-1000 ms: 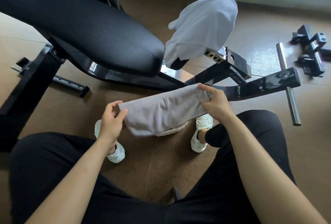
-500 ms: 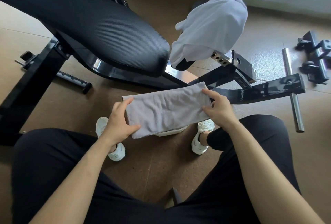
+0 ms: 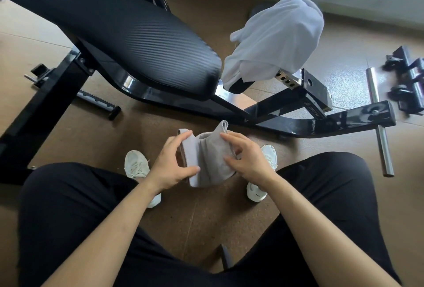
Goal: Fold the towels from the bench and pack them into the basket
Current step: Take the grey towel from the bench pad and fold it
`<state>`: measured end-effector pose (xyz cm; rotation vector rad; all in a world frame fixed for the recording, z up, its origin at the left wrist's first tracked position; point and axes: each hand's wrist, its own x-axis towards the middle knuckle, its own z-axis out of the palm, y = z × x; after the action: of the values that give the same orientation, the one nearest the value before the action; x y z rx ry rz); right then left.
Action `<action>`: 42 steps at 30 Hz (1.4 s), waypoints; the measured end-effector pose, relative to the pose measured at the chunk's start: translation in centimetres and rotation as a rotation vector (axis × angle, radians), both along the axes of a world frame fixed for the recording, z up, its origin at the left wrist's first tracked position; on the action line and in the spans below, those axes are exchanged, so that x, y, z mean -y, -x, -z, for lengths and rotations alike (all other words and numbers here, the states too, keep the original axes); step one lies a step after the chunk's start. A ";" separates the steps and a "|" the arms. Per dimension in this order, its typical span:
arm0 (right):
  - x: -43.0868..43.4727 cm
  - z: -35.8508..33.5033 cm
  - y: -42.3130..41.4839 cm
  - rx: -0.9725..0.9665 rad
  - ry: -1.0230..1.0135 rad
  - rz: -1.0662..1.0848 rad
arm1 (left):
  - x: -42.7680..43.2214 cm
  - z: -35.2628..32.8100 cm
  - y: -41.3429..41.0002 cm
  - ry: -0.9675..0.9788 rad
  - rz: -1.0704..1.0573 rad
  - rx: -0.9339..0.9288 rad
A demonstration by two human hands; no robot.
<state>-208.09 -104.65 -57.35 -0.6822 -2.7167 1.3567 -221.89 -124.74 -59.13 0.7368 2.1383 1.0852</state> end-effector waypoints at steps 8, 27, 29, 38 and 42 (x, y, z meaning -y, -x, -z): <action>2.5 0.3 0.7 -0.061 0.105 -0.087 | -0.7 -0.4 -1.1 -0.073 0.056 0.046; 3.3 0.3 1.2 -0.101 0.109 -0.024 | -0.6 -0.4 -1.2 -0.207 -0.110 0.402; 3.4 0.5 1.2 -0.118 0.048 -0.061 | -0.8 -0.5 -1.3 -0.215 -0.103 0.419; 3.2 0.7 1.2 -0.097 -0.065 -0.160 | -1.0 -1.1 -1.3 -0.265 -0.026 0.488; 2.3 1.0 1.5 -0.072 0.014 -0.125 | -1.2 -1.5 -0.5 -0.234 -0.120 0.361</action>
<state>-209.59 -106.92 -58.37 -0.4618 -2.7366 1.3977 -221.40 -123.55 -57.62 0.4740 1.7862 1.4302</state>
